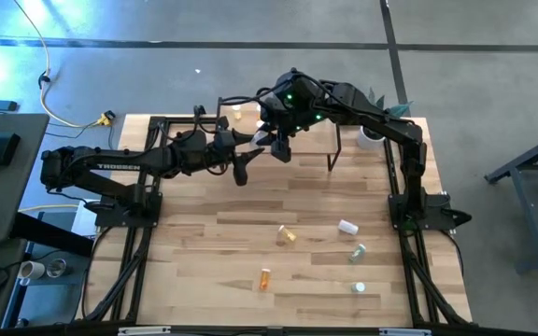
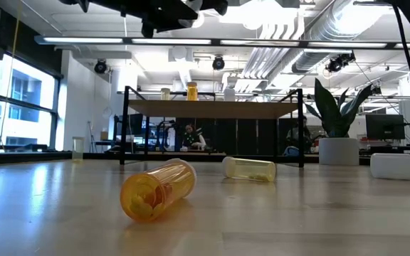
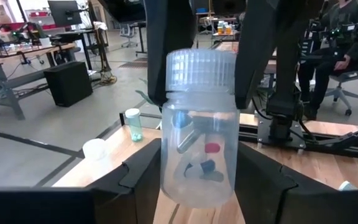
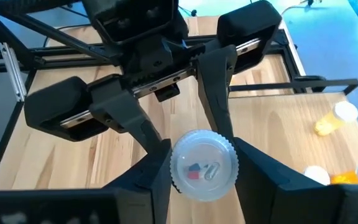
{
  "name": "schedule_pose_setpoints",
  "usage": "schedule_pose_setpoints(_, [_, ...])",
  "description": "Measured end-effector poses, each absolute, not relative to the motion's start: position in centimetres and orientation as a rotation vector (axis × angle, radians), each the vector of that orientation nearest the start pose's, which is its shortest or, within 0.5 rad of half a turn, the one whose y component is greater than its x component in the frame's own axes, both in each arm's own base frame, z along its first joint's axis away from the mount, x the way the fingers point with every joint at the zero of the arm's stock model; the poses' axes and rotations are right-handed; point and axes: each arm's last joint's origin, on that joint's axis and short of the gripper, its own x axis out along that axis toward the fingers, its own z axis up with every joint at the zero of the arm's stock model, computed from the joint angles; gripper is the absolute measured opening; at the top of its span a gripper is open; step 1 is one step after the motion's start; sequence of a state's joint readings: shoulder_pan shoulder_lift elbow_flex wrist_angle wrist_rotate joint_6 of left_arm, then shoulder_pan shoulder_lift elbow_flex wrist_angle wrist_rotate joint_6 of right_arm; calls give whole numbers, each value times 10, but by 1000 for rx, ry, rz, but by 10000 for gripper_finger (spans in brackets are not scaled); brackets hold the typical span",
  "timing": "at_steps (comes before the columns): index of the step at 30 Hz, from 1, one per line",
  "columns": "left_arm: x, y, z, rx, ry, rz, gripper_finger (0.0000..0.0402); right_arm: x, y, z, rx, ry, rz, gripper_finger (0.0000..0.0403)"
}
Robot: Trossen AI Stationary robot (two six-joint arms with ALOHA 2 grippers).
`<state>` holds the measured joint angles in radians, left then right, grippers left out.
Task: Pick and place medicine bottles onto shelf by color
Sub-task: Put the bottom white pill bottle on the shelf and align it to the other white pill bottle
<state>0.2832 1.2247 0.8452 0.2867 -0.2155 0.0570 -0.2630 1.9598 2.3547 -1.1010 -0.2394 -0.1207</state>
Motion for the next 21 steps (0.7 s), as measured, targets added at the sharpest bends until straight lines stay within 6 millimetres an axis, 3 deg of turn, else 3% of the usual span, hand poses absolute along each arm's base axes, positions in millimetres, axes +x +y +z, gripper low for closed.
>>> schedule_pose_setpoints(11, [262, 84, 306, 3, 117, 543, 247, 381, -101, 432, 75, 736, -67, 129])
schedule_pose_setpoints(21, [261, 85, 307, 62, 130, 566, 249, 361, -114, 440, 17, 769, -139, 129])
